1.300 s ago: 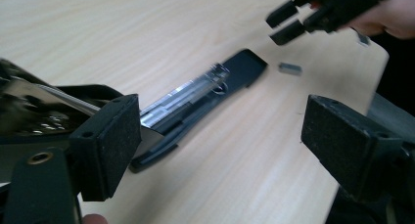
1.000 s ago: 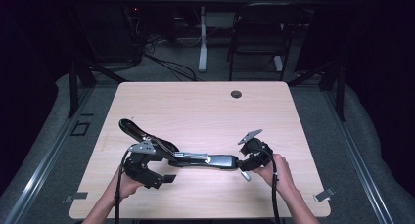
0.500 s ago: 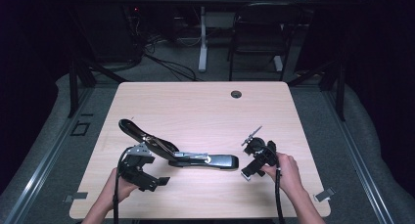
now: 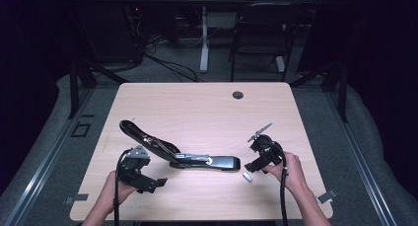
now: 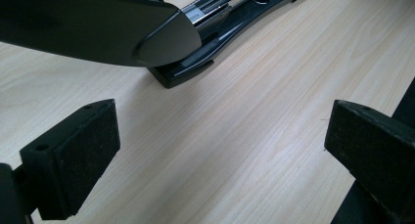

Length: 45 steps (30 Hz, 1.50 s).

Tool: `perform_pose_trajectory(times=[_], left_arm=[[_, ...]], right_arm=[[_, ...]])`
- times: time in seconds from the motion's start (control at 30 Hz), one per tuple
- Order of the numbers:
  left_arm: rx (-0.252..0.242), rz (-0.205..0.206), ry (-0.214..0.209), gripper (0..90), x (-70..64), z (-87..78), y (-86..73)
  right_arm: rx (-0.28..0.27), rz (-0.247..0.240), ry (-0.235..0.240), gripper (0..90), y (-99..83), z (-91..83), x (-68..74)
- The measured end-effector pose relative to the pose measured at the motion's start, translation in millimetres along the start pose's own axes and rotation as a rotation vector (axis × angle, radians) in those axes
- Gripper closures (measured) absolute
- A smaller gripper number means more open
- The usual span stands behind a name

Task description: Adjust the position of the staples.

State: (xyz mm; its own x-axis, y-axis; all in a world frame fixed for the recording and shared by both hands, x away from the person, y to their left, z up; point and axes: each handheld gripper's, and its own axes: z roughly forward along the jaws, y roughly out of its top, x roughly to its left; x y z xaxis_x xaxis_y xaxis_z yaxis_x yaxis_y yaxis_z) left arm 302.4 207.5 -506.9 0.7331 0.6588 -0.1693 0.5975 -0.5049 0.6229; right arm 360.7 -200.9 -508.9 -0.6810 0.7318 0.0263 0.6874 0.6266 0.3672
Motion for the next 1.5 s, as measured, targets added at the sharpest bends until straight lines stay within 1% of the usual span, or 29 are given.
perform_pose_trajectory(times=[0.03,0.07,0.1,0.13,0.17,0.2,0.23,0.27,0.3,0.33,0.4,0.47,0.53,0.63,0.67,0.73,0.77,0.9,1.0,1.03,1.07,1.1,1.13,1.3,1.33,1.37,1.4,1.47,1.5], left_arm=[[0.003,0.000,0.002,0.0,-0.4,-0.5,-0.9],[0.005,-0.003,0.006,0.0,-1.5,-0.8,-2.5],[0.016,0.000,0.005,0.0,-1.9,-1.3,-3.7],[0.028,0.006,0.010,0.0,-2.0,-1.2,-5.9],[0.036,0.007,0.015,0.0,-1.6,-1.2,-7.2],[0.045,0.009,0.017,0.0,-0.5,-1.6,-7.8],[0.040,0.005,0.023,0.0,-0.2,-1.7,-8.2],[0.040,0.005,0.025,0.0,1.1,-2.6,-8.0],[0.032,-0.002,0.025,0.0,1.6,-3.1,-7.7],[0.029,-0.002,0.025,0.0,1.7,-3.3,-7.5],[0.032,0.005,0.028,0.0,1.7,-2.7,-7.3],[0.035,0.001,0.024,0.0,1.6,-1.6,-7.2],[0.043,0.007,0.024,0.0,2.5,-1.5,-6.5],[0.048,0.000,0.035,0.0,2.7,-0.7,-6.5],[0.052,0.002,0.034,0.0,3.1,-0.8,-6.6],[0.054,0.001,0.036,0.0,3.3,-0.7,-6.7],[0.054,0.002,0.035,0.0,3.2,-0.6,-6.8],[0.056,0.006,0.033,0.0,2.7,-0.1,-6.7],[0.056,0.007,0.032,0.0,2.0,0.5,-6.4],[0.059,0.010,0.032,0.0,2.0,0.4,-6.3],[0.058,0.010,0.033,0.0,1.9,0.6,-6.2],[0.060,0.011,0.032,0.0,1.9,0.7,-6.2],[0.061,0.012,0.033,0.0,1.9,0.8,-6.3],[0.070,0.016,0.034,0.0,2.1,1.5,-6.5],[0.069,0.014,0.034,0.0,1.9,1.6,-6.5],[0.069,0.014,0.033,0.0,1.9,1.7,-6.5],[0.070,0.015,0.033,0.0,1.9,1.7,-6.4],[0.069,0.013,0.033,0.0,1.7,2.0,-6.5],[0.071,0.013,0.033,0.0,1.7,2.1,-6.5]], right_arm=[[0.000,0.006,0.011,21.5,-0.2,0.4,0.3],[-0.007,0.027,0.010,23.8,-0.8,2.0,1.4],[0.004,0.035,0.019,26.3,-0.7,2.7,1.1],[0.009,0.037,0.027,26.7,-0.7,3.4,1.0],[0.004,0.052,0.045,27.6,-0.3,4.9,1.8],[0.019,0.043,0.047,29.2,0.8,4.9,1.7],[0.022,0.041,0.057,30.3,1.6,5.8,2.4],[0.005,0.053,0.060,32.1,1.5,7.5,4.0],[0.024,0.041,0.072,34.8,2.9,7.1,4.6],[0.023,0.034,0.088,36.3,3.6,8.3,6.9],[0.029,0.028,0.087,41.9,4.6,10.0,10.3],[0.028,0.037,0.089,45.8,5.2,12.7,14.2],[0.049,0.035,0.086,50.3,6.2,14.9,16.3],[0.078,0.048,0.082,56.8,6.4,19.2,18.4],[0.072,0.049,0.083,59.1,5.7,21.1,18.7],[0.094,0.046,0.084,62.1,6.0,21.7,20.1],[0.090,0.050,0.081,64.0,5.8,22.2,21.1],[0.101,0.050,0.083,67.4,7.1,23.1,23.7],[0.119,0.052,0.077,69.2,7.4,26.6,26.2],[0.131,0.044,0.081,69.7,7.9,26.7,26.0],[0.084,0.083,0.081,69.9,5.5,30.9,29.2],[0.117,0.050,0.077,70.7,7.0,30.0,27.5],[0.135,0.045,0.071,71.0,7.5,29.8,27.7],[0.140,0.050,0.072,72.0,7.5,32.0,28.1],[0.109,0.078,0.072,72.4,5.7,34.7,30.2],[0.111,0.067,0.069,73.6,5.9,35.3,29.7],[0.152,0.053,0.071,74.2,8.1,33.2,29.1],[0.162,0.046,0.072,74.9,8.7,33.9,29.3],[0.150,0.059,0.072,75.0,8.2,35.3,30.5]])
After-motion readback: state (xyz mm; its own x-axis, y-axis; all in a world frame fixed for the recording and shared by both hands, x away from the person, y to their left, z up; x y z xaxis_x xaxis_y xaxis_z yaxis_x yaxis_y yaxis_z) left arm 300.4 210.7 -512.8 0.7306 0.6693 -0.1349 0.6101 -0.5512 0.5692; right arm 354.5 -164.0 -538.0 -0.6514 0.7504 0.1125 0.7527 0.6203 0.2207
